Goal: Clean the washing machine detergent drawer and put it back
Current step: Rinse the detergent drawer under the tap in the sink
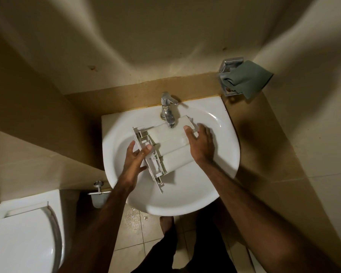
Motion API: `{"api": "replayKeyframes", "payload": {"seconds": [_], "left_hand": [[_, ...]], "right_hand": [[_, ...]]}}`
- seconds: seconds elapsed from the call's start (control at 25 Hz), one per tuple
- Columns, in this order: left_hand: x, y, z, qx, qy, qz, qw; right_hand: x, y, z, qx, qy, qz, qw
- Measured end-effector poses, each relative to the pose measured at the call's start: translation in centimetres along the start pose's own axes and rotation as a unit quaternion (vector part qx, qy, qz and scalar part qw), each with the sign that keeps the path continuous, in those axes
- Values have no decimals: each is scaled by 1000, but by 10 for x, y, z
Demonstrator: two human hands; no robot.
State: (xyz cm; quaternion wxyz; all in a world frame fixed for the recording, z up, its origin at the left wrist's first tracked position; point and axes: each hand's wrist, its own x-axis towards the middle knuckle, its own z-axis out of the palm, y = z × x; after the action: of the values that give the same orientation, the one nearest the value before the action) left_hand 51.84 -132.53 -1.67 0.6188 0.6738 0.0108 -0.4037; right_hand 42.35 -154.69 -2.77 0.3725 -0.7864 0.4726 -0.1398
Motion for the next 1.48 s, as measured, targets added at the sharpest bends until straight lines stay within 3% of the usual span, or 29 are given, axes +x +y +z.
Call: {"api": "replayKeyframes", "payload": {"seconds": [0.08,0.16,0.32,0.44,0.56,0.72,0.92,1.04,1.16,1.2,1.32,1.48], "left_hand": [[2,2,3,3,5,21,1000],[4,4,8,16,11,36,999],[0,3,20,25,27,63,997],[-2,-2,26,10,33,74,997],[-4,-3,27,9,31,79,996],[-7,-1,27,25,23,82,996],[-10,4,26,32,30,86,995],[-10,2,29,19,54,91,994],[-8,0,31,17,58,78,995],[-8,0,31,23,55,76,995],[-9,-1,29,28,57,80,995],[-14,0,32,18,67,86,994]], "right_hand": [[4,-4,11,-46,56,-128,989],[10,-7,20,-80,42,-224,970],[-1,-10,28,-233,14,-242,942],[-41,-10,32,-271,8,-246,931],[-78,9,27,-287,-18,-339,896],[-52,13,8,-286,-65,-477,828],[-36,-23,23,-272,-74,-476,833],[-50,-3,12,-256,-76,-467,843],[-54,20,-5,-286,-85,-484,823],[-45,22,-8,-296,-61,-470,829],[-20,22,-12,-278,27,-341,897],[-42,23,-2,-238,10,-395,887]]}}
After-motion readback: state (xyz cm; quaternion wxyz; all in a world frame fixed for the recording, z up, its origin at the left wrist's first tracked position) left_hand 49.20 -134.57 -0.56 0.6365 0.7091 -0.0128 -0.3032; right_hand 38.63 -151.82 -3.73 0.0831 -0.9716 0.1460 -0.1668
